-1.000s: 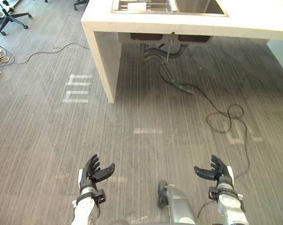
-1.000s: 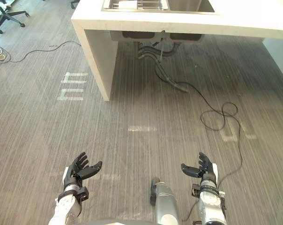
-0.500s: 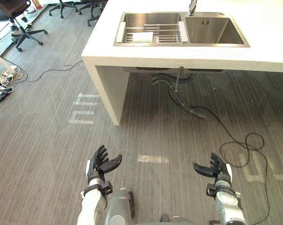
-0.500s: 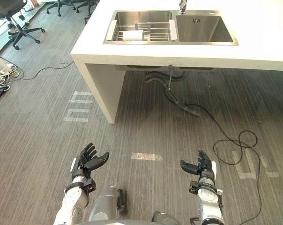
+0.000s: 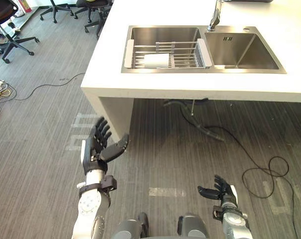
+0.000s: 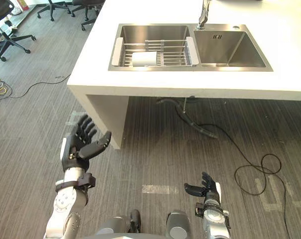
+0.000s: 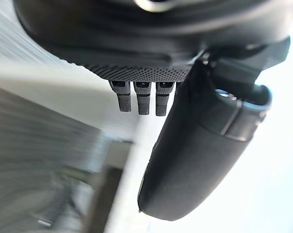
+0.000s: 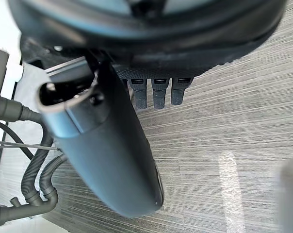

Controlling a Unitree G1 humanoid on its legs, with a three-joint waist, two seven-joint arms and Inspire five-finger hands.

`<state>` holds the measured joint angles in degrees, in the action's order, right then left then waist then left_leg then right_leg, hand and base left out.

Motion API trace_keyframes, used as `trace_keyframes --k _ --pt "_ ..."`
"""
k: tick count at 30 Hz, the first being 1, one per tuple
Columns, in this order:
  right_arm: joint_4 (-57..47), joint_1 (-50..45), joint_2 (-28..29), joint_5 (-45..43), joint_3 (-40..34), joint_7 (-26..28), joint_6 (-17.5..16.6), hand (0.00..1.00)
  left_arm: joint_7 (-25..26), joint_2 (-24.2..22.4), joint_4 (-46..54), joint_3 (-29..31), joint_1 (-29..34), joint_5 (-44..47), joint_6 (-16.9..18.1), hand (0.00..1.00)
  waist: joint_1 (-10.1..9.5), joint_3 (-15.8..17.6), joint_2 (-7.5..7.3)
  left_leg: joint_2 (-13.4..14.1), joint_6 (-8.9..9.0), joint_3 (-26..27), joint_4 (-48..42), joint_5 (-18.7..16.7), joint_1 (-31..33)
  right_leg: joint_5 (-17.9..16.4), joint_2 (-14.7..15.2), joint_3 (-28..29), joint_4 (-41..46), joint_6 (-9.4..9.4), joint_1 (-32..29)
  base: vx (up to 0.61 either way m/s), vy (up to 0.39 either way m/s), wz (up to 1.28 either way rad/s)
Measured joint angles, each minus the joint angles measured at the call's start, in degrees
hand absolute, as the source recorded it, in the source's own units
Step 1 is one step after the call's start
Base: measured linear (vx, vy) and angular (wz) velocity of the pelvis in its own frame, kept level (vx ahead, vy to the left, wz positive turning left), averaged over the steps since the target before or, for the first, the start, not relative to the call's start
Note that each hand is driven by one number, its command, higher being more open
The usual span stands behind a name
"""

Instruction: Walk over to the sink, pick up the cup, carry it to the dishwasher, place the cup inside the dishwasher, then close the dishwasher door

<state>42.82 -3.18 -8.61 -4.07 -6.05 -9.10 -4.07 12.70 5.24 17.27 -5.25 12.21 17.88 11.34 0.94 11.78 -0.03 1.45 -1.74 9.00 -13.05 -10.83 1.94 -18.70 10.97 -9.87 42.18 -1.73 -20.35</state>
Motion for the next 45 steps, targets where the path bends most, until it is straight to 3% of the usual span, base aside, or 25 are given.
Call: trace_keyframes --k 1,2,3,5,8,12,14,17,19,20,21,22,24,26,28,30,32,33,34,37,38,39,40,43,45 --pt "0.7 0.4 0.0 0.0 0.3 0.0 0.0 0.9 0.1 -0.2 0.3 -0.2 -0.6 0.0 0.3 0.9 0.02 0.1 0.16 0.8 0.81 0.0 -0.2 -0.5 -0.3 0.6 -0.3 -0.3 -3.4 -0.03 -1.1 0.29 -0.248 -0.08" --pt "1.7 0.4 0.0 0.3 1.3 0.0 0.0 0.9 0.7 0.2 0.6 -0.2 -1.5 0.0 0.8 0.9 0.02 -0.1 -0.22 1.5 3.28 0.4 -1.8 -1.9 -0.9 6.3 -0.7 -0.2 -13.6 0.06 -1.4 0.31 -0.252 -0.01" --pt "2.7 0.1 -0.8 1.1 2.2 0.0 -0.1 0.9 1.0 -0.1 0.2 -0.4 -1.9 0.1 1.2 0.9 0.55 -0.3 0.44 2.7 5.16 -0.5 -3.4 -4.2 -2.2 14.7 -1.4 0.2 -16.0 -0.9 0.0 0.4 -0.312 -0.14" --pt "3.9 0.4 -2.0 1.5 2.4 0.1 -0.3 0.9 1.5 -1.7 0.9 -0.5 -2.1 0.1 1.2 0.9 0.03 -1.4 2.93 5.3 5.75 -0.5 -3.5 -4.4 -3.1 13.4 -4.5 0.4 -16.0 0.57 0.6 0.38 -0.279 -0.35" --pt "4.5 -0.1 -2.6 1.5 2.4 0.5 -0.3 0.9 2.0 -1.7 4.4 -2.3 -4.4 -2.2 1.4 0.9 0.85 -1.6 3.42 6.7 6.5 -1.0 -4.9 -3.2 -3.9 9.8 -5.8 0.1 -14.0 1.62 1.4 0.25 -0.206 -0.08" --pt "5.8 -4.0 -2.4 1.4 3.8 1.3 -0.5 0.9 3.6 -1.8 9.4 -3.1 -6.9 -3.5 2.3 0.9 1.31 -1.0 5.27 12.6 7.13 -3.6 -31.1 -0.5 3.8 8.6 -8.9 -3.2 -20.1 2.69 12.5 0.19 -0.144 0.24" --pt "5.9 -5.7 -2.5 1.3 4.2 1.3 -0.7 0.9 4.7 -1.9 12.1 -3.1 -7.0 -4.0 4.2 0.9 0.93 -1.2 5.64 13.3 5.67 -3.2 -37.7 -1.7 7.3 8.6 -9.6 -3.3 -22.9 2.86 16.3 0.19 -0.036 0.06" --pt "6.3 -6.3 -2.7 1.3 4.2 1.1 -0.7 0.9 5.1 -1.9 14.6 -3.1 -8.4 -4.5 6.8 0.9 -0.22 -1.6 6.24 11.7 4.31 -2.1 -36.3 -6.0 11.8 8.3 -9.2 -2.6 -26.4 3.07 20.3 0.22 0.096 -0.04" --pt "6.3 -6.0 -2.7 1.3 4.2 1.1 -0.7 0.9 5.6 -1.9 14.6 -3.0 -9.3 -4.7 7.4 0.9 -0.68 -1.6 6.11 7.2 4.16 -2.0 -25.4 -6.5 13.9 7.4 -6.9 -2.0 -27.2 1.38 22.0 0.18 0.175 -0.04" --pt "6.4 -5.9 -2.8 1.3 4.3 1.1 -0.8 0.9 5.8 -1.9 14.4 -3.0 -9.3 -5.0 7.4 0.9 -0.8 -1.6 6.25 6.0 4.46 -2.1 -19.8 -4.9 13.8 7.1 -6.4 -1.7 -27.2 0.06 22.0 0.2 0.242 -0.23" --pt "6.5 -5.7 -3.5 1.3 4.4 1.2 -1.0 0.9 6.1 -2.1 13.9 -2.8 -9.2 -6.7 7.5 0.9 -1.59 -2.1 7.25 5.2 3.48 -2.1 -9.1 3.9 11.8 6.2 -6.3 -0.3 -26.5 -2.16 21.7 0.22 0.242 -0.37" --pt "7.2 -5.1 -3.2 1.3 4.9 1.4 -1.0 0.9 6.3 -1.9 13.3 -2.3 -9.2 -7.4 7.6 0.9 -2.01 -2.2 6.94 4.5 2.62 -0.8 -7.9 4.5 10.5 6.1 -6.0 0.6 -26.5 -2.54 22.0 0.25 0.21 -0.36" --pt "7.3 -4.4 -1.9 1.3 6.6 1.6 -1.6 0.9 7.4 -0.8 10.8 -0.5 -9.5 -8.8 7.3 0.9 -1.61 -3.0 4.75 1.8 1.42 -0.1 -5.4 4.9 10.1 6.6 -4.2 2.3 -29.4 -3.59 22.5 0.32 0.141 -0.04" --pt "7.4 -3.8 -0.6 1.3 6.6 1.6 -1.6 0.9 8.5 -0.6 8.9 1.4 -9.0 -8.9 5.9 0.9 -1.99 -2.8 3.59 1.1 -0.05 1.1 -7.6 2.9 10.3 7.2 -3.3 3.0 -31.7 -4.55 23.8 0.3 0.097 -0.16" --pt "7.3 -3.6 -0.1 1.3 6.5 1.6 -1.7 0.9 9.1 -0.4 8.5 2.3 -7.6 -8.9 4.3 0.9 -2.18 -3.2 2.64 0.3 -0.51 2.1 -8.1 0.6 9.2 5.5 -1.9 4.6 -27.7 -6.18 22.8 0.3 0.091 -0.22" --pt "7.5 -3.7 -0.2 1.4 6.3 1.5 -1.6 0.9 9.1 0.6 7.0 2.1 -7.2 -9.0 4.2 0.9 -1.94 -3.1 1.98 -1.3 -0.85 2.4 -5.5 0.1 5.8 3.8 0.2 5.8 -14.8 -8.9 18.2 0.24 0.077 -0.01" --pt "7.5 -4.1 0.1 1.5 6.4 1.8 -1.6 0.9 9.0 1.9 6.7 1.5 -6.5 -9.0 3.7 0.9 -1.5 -3.0 0.7 -2.5 -1.22 2.3 -3.5 -0.2 2.5 4.7 1.9 5.9 -4.5 -10.49 15.3 0.19 0.032 0.1" --pt "7.6 -4.3 0.4 1.4 6.3 2.0 -1.5 0.9 8.5 2.7 6.7 0.7 -5.9 -9.0 3.7 0.9 -1.24 -3.2 0.02 -2.8 -1.26 1.9 -1.9 -0.4 0.2 6.0 2.6 5.9 1.8 -9.61 12.8 0.32 -0.01 0.19" --pt "7.7 -4.2 0.4 1.5 6.4 2.2 -1.5 0.9 8.0 3.2 6.7 -0.2 -5.5 -9.0 3.7 0.9 -1.0 -3.8 -0.32 -2.5 -1.19 1.2 -0.8 -0.4 -0.8 4.0 2.7 5.4 4.1 -7.15 10.9 0.22 -0.025 0.21" --pt "7.7 -3.3 0.3 1.5 6.3 2.3 -1.6 0.9 6.9 3.4 5.6 -2.4 -5.6 -9.0 3.7 0.9 -0.56 -3.8 -0.18 -0.8 -0.38 -0.6 0.3 -0.2 -1.6 0.2 1.6 2.8 1.3 -2.9 6.5 0.17 -0.121 0.25" --pt "7.7 -3.0 0.4 1.5 6.4 2.4 -1.6 0.9 6.8 3.6 4.4 -3.1 -5.7 -9.0 3.7 0.9 -0.27 -3.8 -0.09 0.0 -0.21 -1.2 0.2 -0.1 -1.6 -0.1 0.9 2.8 -1.6 -2.39 5.2 0.14 -0.207 0.34" --pt "7.6 -3.0 0.4 1.5 6.4 2.5 -1.6 0.9 6.2 4.1 2.8 -3.6 -5.8 -9.1 3.5 0.9 -0.07 -4.0 -0.62 0.3 0.79 -1.5 -0.9 -0.3 -1.6 2.6 0.0 3.1 -9.9 -2.45 5.1 0.19 -0.275 0.4" --pt "7.7 -3.5 0.1 1.5 6.4 2.5 -1.7 0.9 5.3 4.9 1.5 -4.1 -5.9 -10.1 3.0 0.9 0.34 -4.3 -1.47 -0.2 3.19 -2.4 -2.5 -1.8 -1.6 8.1 0.3 3.7 -14.7 -3.52 5.8 0.2 -0.275 0.34" --pt "8.3 -3.6 -2.3 1.5 6.3 2.6 -1.7 0.9 2.9 4.9 -0.1 -5.1 -6.1 -13.0 1.5 0.9 -0.21 -5.5 1.55 3.2 3.94 -3.0 -2.5 -2.4 -1.7 8.3 -3.2 3.0 -17.2 -2.21 7.5 0.14 -0.18 -0.04" --pt "8.2 -3.6 -2.9 1.5 6.2 2.9 -1.7 0.9 1.4 5.6 -0.1 -5.3 -7.2 -14.9 1.5 0.9 -0.03 -5.7 1.78 3.8 4.61 -3.3 -0.7 -1.8 -2.3 8.3 -4.0 2.8 -17.8 -1.77 7.5 0.06 -0.116 -0.07"
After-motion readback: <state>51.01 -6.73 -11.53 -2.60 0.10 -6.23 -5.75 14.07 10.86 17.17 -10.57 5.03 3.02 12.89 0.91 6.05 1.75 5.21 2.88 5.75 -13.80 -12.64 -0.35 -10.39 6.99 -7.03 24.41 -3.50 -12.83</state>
